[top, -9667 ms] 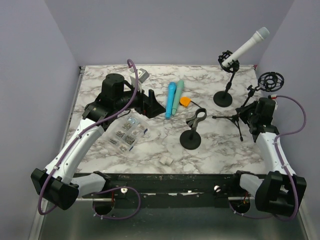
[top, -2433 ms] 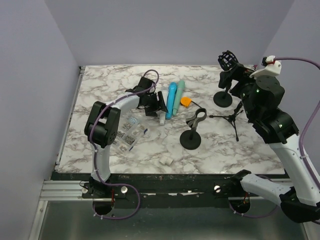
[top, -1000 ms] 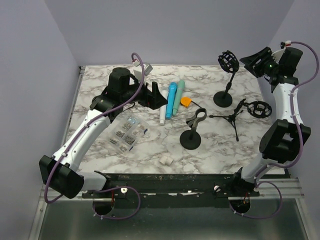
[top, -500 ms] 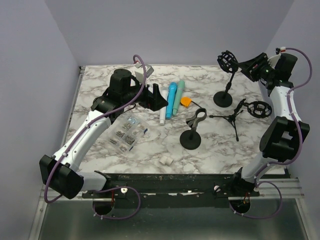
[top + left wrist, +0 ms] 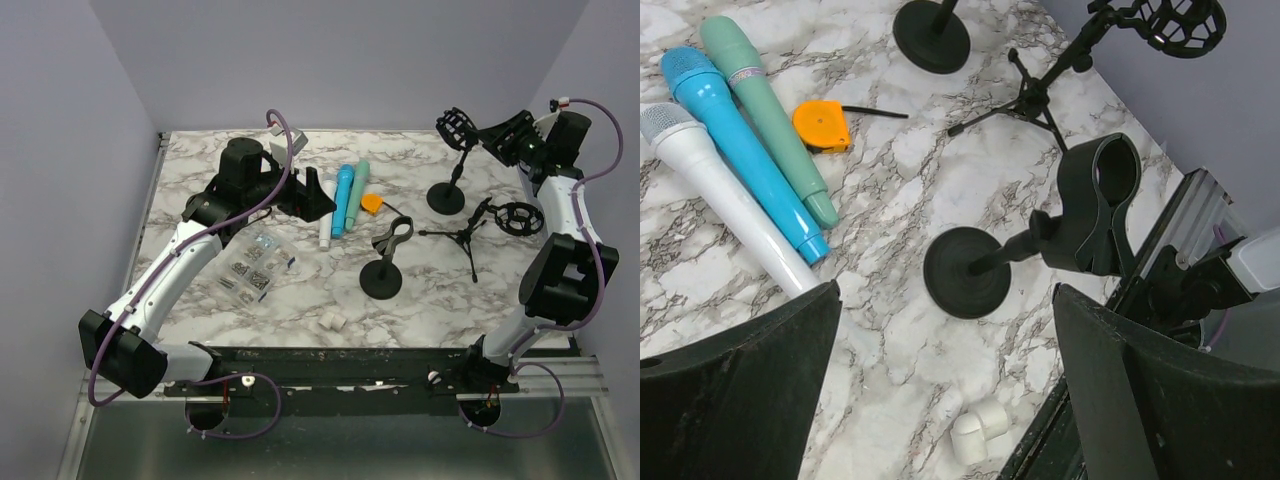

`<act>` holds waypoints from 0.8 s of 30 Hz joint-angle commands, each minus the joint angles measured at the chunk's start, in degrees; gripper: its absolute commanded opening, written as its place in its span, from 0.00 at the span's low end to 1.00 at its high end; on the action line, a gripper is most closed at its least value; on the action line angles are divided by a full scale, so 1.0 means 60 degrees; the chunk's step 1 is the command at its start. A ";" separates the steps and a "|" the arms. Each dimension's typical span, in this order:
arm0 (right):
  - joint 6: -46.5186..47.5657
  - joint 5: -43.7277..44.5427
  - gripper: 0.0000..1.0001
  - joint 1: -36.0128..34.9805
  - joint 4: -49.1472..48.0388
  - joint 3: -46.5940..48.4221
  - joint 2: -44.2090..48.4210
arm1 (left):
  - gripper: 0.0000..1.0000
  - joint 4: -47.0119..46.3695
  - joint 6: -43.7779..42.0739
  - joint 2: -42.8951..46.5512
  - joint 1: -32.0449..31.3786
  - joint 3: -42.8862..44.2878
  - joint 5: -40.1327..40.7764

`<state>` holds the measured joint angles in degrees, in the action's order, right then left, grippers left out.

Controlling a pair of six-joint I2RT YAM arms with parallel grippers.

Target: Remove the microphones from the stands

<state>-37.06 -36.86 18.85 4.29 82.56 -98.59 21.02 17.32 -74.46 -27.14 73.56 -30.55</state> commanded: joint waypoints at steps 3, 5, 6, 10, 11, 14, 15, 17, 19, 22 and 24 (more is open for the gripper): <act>0.1002 0.1210 0.52 0.0023 0.1745 -0.0435 -0.0739 | 0.85 -0.0144 -0.0190 0.0160 -0.0075 -0.0085 0.0183; 0.1012 0.1222 0.52 0.0015 0.1718 -0.0431 -0.0881 | 0.85 -0.0128 -0.0206 0.0163 -0.0072 -0.0058 0.0220; 0.1019 0.1222 0.52 -0.0018 0.1716 -0.0398 -0.0951 | 0.85 -0.0130 -0.0206 0.0161 -0.0076 -0.0067 0.0222; 0.1168 0.1364 0.52 -0.0134 0.1915 -0.0113 -0.1410 | 0.85 -0.0119 -0.0221 0.0149 -0.0075 -0.0058 0.0207; 0.1198 0.1413 0.52 -0.0163 0.1953 -0.0076 -0.1489 | 0.85 -0.0118 -0.0232 0.0149 -0.0075 -0.0058 0.0204; 0.1277 0.1639 0.52 -0.0303 0.2019 -0.0032 -0.1668 | 0.85 -0.0100 -0.0264 0.0162 -0.0070 -0.0058 0.0267; 0.1313 0.1695 0.52 -0.0339 0.2038 -0.0015 -0.1712 | 0.85 -0.0082 -0.0286 0.0163 -0.0070 -0.0058 0.0285; 0.1390 0.1862 0.52 -0.0429 0.2160 0.0049 -0.1761 | 0.85 -0.0075 -0.0294 0.0160 -0.0069 -0.0058 0.0295; 0.1458 0.2003 0.52 -0.0490 0.2251 0.0095 -0.1791 | 0.85 -0.0083 -0.0294 0.0149 -0.0065 -0.0062 0.0276; 0.1528 0.2070 0.52 -0.0533 0.2293 0.0150 -0.1692 | 0.85 -0.0081 -0.0308 0.0163 -0.0091 -0.0058 0.0290; 0.1560 0.2071 0.52 -0.0561 0.2293 0.0296 -0.1569 | 0.85 -0.0116 -0.0309 0.0178 -0.0092 -0.0094 0.0340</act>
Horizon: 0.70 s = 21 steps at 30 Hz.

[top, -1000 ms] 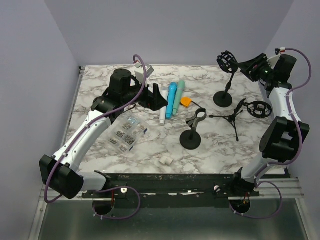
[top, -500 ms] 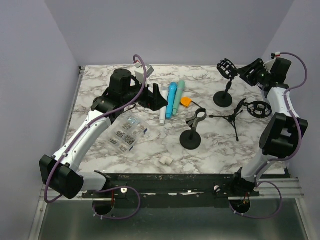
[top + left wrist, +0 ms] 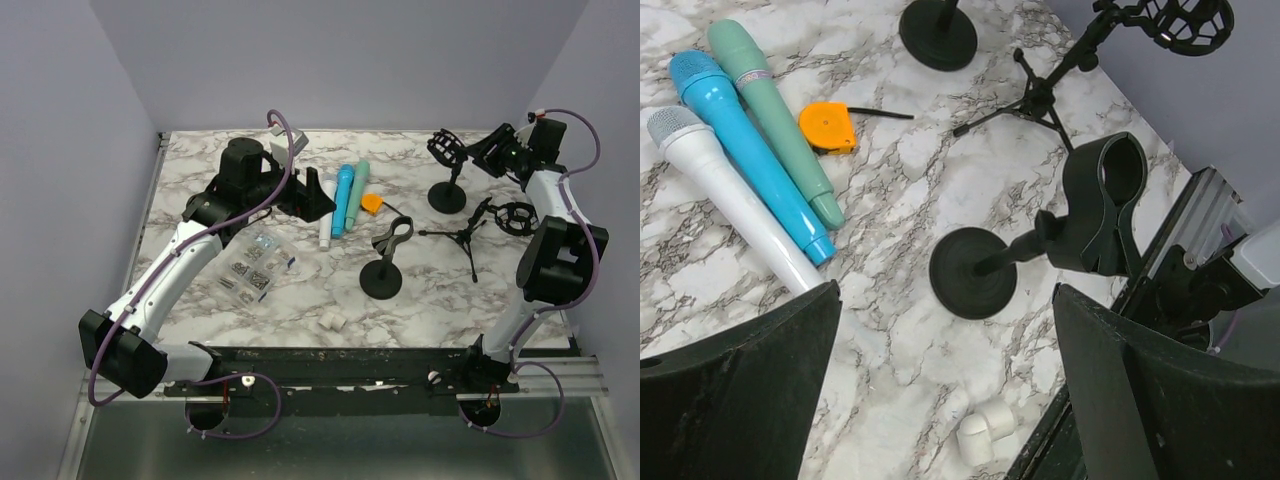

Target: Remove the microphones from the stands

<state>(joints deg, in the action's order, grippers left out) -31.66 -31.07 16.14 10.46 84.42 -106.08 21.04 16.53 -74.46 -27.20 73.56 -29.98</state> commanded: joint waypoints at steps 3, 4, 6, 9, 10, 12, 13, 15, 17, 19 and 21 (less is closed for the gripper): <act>0.0746 0.1155 0.54 -0.0166 0.1829 0.0830 -0.0252 | 0.85 -0.0164 -0.0206 0.0218 -0.0095 -0.0156 0.0289; 0.0794 0.1251 0.55 -0.0205 0.2120 0.1237 -0.0201 | 0.85 -0.0204 -0.0231 0.0265 -0.0094 -0.0180 0.0342; 0.0882 0.1676 0.59 -0.0298 0.2685 0.1938 -0.0080 | 0.85 -0.0169 -0.0368 0.0384 -0.0097 -0.0160 0.0413; 0.0999 0.2173 0.70 -0.0379 0.3449 0.2758 0.0218 | 0.86 -0.0224 -0.0543 0.0765 -0.0087 -0.0217 0.0810; 0.1087 0.2417 0.74 -0.0424 0.3668 0.2920 0.0353 | 0.86 -0.0267 -0.0523 0.0908 -0.0089 -0.0266 0.0935; 0.1252 0.2892 0.81 -0.0537 0.4068 0.3162 0.0665 | 0.86 -0.0476 -0.0394 0.1267 -0.0086 -0.0413 0.1100; 0.1344 0.3046 0.83 -0.0606 0.4197 0.3199 0.0890 | 0.86 -0.0576 -0.0311 0.1467 -0.0094 -0.0477 0.1152; 0.1515 0.3255 0.87 -0.0874 0.4379 0.3182 0.1342 | 0.86 -0.0637 -0.0152 0.1847 -0.0093 -0.0552 0.1231; 0.1605 0.3587 0.90 -0.1272 0.4461 0.3023 0.1905 | 0.87 -0.0670 0.0014 0.2271 -0.0087 -0.0641 0.1374; 0.1592 0.3659 0.92 -0.1735 0.4349 0.2691 0.2560 | 0.87 -0.0668 0.0157 0.2774 -0.0077 -0.0744 0.1572; 0.1451 0.3527 0.99 -0.2216 0.4057 0.2144 0.3267 | 0.87 -0.0609 0.0353 0.3325 -0.0073 -0.0892 0.1876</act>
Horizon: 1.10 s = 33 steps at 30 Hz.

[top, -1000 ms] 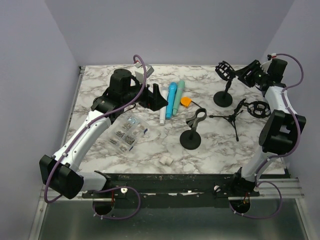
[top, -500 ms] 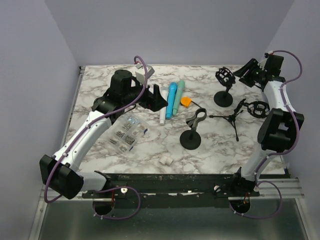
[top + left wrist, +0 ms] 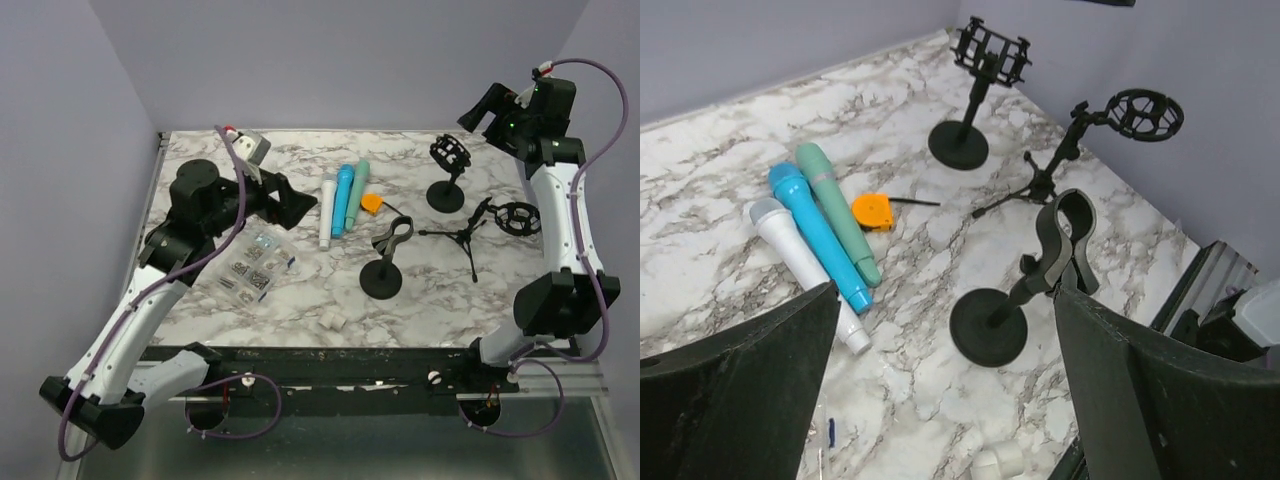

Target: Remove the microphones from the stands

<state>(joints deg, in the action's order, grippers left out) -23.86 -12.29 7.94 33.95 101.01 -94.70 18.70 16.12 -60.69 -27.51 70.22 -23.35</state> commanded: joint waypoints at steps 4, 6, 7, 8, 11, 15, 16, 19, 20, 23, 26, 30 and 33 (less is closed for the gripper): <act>-0.0270 -0.0381 1.00 -0.1906 -0.0809 -0.2277 0.2944 | 0.89 -0.0379 0.0919 0.2355 0.0003 -0.1062 0.1108; -0.0540 -0.0736 1.00 -0.2186 -0.1208 -0.3156 0.3698 | 0.91 -0.0561 0.1179 0.3127 0.0000 -0.1638 0.1295; -0.0679 -0.0901 1.00 -0.2244 -0.1371 -0.3596 0.4044 | 0.92 -0.0639 0.1309 0.3519 0.0015 -0.1942 0.1409; -0.0790 -0.1066 1.00 -0.2246 -0.1508 -0.4028 0.4456 | 0.94 -0.0683 0.1442 0.3897 0.0015 -0.2170 0.1570; -0.0905 -0.1215 1.00 -0.2247 -0.1861 -0.5087 0.5535 | 0.96 -0.0891 0.1944 0.4833 0.0033 -0.2973 0.2036; -0.1076 -0.1335 1.00 -0.2247 -0.1943 -0.6402 0.6923 | 0.97 -0.1413 0.2535 0.5853 0.0029 -0.4074 0.2326; -0.1067 -0.1358 1.00 -0.2247 -0.1896 -0.6698 0.7221 | 0.97 -0.1492 0.2673 0.6073 0.0029 -0.4336 0.2462; -0.1018 -0.1090 1.00 -0.2247 -0.1619 -0.7760 0.8343 | 0.99 -0.1796 0.3253 0.6724 0.0038 -0.5114 0.2992; -0.0999 -0.0987 1.00 -0.2247 -0.1634 -0.8201 0.8822 | 0.99 -0.1959 0.3476 0.6932 0.0031 -0.5478 0.3125; -0.1376 -0.0601 1.00 -0.2251 -0.1918 -0.9776 1.0289 | 0.99 -0.2711 0.3915 0.7687 0.0033 -0.6559 0.3164; -0.2068 -0.0719 1.00 -0.2247 -0.2316 -1.1277 1.1629 | 0.99 -0.3499 0.4464 0.8478 0.0030 -0.7892 0.3221; -0.3012 -0.0769 1.00 -0.2247 -0.2587 -1.3099 1.3051 | 0.98 -0.4433 0.5430 0.9853 0.0018 -0.9571 0.3377; -0.3671 -0.0876 1.00 -0.2246 -0.2549 -1.4065 1.3905 | 0.99 -0.4988 0.5950 1.0972 0.0021 -1.0721 0.3321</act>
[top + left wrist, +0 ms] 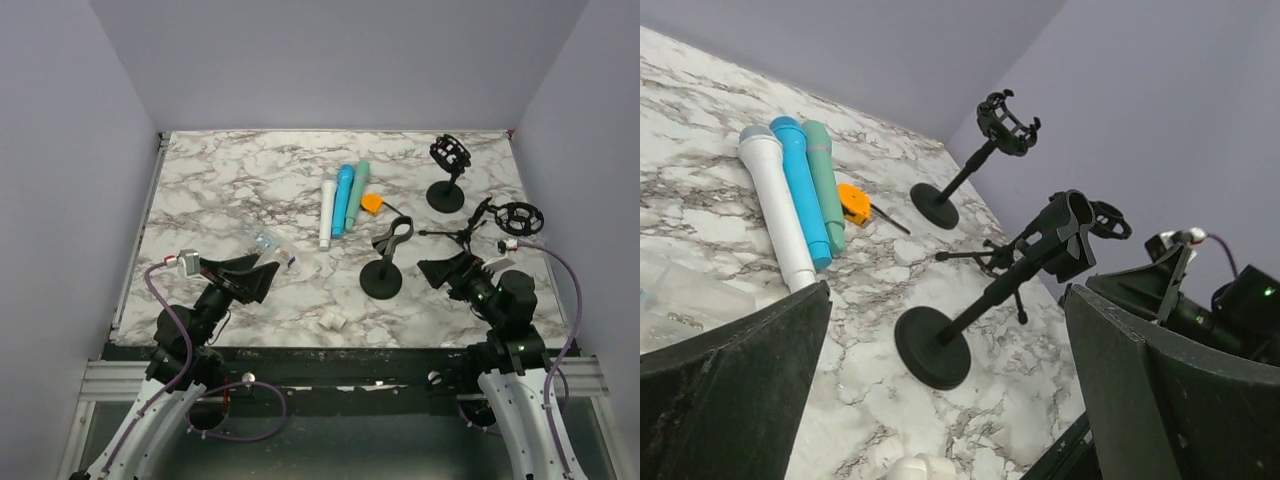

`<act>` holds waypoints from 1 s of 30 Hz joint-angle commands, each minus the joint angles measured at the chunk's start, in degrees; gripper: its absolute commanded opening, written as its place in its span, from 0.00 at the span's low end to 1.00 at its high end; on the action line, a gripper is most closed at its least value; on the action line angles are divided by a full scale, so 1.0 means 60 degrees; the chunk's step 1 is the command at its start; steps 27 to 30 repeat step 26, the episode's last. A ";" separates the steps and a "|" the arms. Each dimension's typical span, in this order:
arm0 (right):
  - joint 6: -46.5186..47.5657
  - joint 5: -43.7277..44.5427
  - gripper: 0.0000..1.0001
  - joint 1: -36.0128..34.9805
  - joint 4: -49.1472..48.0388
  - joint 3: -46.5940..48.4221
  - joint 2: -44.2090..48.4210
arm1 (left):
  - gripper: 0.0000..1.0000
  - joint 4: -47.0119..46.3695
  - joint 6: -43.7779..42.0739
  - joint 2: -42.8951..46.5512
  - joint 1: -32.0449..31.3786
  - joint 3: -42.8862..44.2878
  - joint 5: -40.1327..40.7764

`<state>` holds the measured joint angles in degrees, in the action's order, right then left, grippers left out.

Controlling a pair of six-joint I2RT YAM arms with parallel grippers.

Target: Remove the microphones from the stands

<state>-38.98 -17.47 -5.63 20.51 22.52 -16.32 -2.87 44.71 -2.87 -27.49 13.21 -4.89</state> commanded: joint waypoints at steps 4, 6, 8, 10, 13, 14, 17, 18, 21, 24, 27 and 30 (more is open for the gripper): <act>-0.1654 0.0149 1.00 0.0015 -0.0117 -0.1741 0.1792 | 0.99 -0.1251 0.1685 0.2528 0.0011 -0.2075 0.0259; -0.1821 0.0321 1.00 0.0015 -0.0141 -0.1985 0.2152 | 0.99 -0.0972 0.1885 0.3020 0.0018 -0.2381 0.0272; -0.1960 0.0418 1.00 0.0015 -0.0237 -0.2192 0.2370 | 0.99 -0.0730 0.2084 0.3335 0.0018 -0.2623 0.0263; -0.2066 0.0486 1.00 0.0015 -0.0254 -0.2335 0.2412 | 0.99 -0.0550 0.2275 0.3589 0.0017 -0.2772 0.0232; -0.2132 0.0365 1.00 0.0015 -0.0309 -0.2513 0.2311 | 0.99 -0.0565 0.2385 0.3619 0.0012 -0.2877 0.0093; -0.2154 0.0363 1.00 0.0015 -0.0292 -0.2544 0.2295 | 0.99 -0.0559 0.2385 0.3577 0.0013 -0.2869 0.0083; -0.2163 0.0323 1.00 0.0015 -0.0296 -0.2610 0.2335 | 0.99 -0.0551 0.2378 0.3529 0.0017 -0.2888 0.0042; -0.2139 0.0323 1.00 0.0015 -0.0284 -0.2611 0.2379 | 0.99 -0.0533 0.2378 0.3553 0.0021 -0.2901 0.0024; -0.2156 0.0544 1.00 0.0015 -0.0077 -0.2621 0.2454 | 0.99 -0.0488 0.2382 0.3550 0.0014 -0.2902 -0.0005; -0.2512 0.1007 1.00 0.0015 0.0077 -0.2626 0.2513 | 0.99 -0.0480 0.2392 0.3546 0.0022 -0.2925 0.0008; -0.2423 0.0798 1.00 0.0019 -0.0097 -0.2611 0.2507 | 0.99 -0.0516 0.2420 0.3538 0.0011 -0.2927 0.0029; -0.2423 0.0798 1.00 0.0019 -0.0097 -0.2611 0.2507 | 0.99 -0.0516 0.2420 0.3538 0.0011 -0.2927 0.0029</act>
